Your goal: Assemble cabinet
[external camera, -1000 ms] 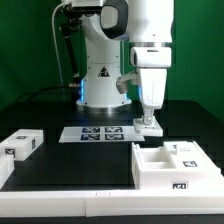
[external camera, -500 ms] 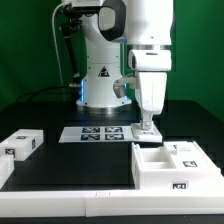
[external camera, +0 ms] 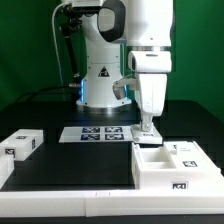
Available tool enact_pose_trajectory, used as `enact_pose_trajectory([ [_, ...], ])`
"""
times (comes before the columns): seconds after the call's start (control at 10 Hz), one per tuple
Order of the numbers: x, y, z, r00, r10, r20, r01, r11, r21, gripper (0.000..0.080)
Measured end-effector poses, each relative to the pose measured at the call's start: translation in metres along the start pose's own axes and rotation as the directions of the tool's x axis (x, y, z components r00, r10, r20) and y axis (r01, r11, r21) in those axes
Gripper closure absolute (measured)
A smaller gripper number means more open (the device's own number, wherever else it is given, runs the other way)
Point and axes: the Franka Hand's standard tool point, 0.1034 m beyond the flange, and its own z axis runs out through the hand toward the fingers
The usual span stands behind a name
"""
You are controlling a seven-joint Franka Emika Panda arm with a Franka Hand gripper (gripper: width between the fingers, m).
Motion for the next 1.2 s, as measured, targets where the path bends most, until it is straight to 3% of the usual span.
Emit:
enact_pose_trajectory([
  [0.6,-0.0002,0.0073,0.0035,1.000,-0.007,-0.001,0.007,1.000,0.001,0.0731],
  [0.8,-0.0024,0.0074,0.0040,1.000,-0.014,0.011,0.014,1.000,0.015,0.0731],
  [1.2,-0.0036,0.0068,0.0045,0.999,-0.039,0.012,0.038,0.999,0.018,0.0731],
])
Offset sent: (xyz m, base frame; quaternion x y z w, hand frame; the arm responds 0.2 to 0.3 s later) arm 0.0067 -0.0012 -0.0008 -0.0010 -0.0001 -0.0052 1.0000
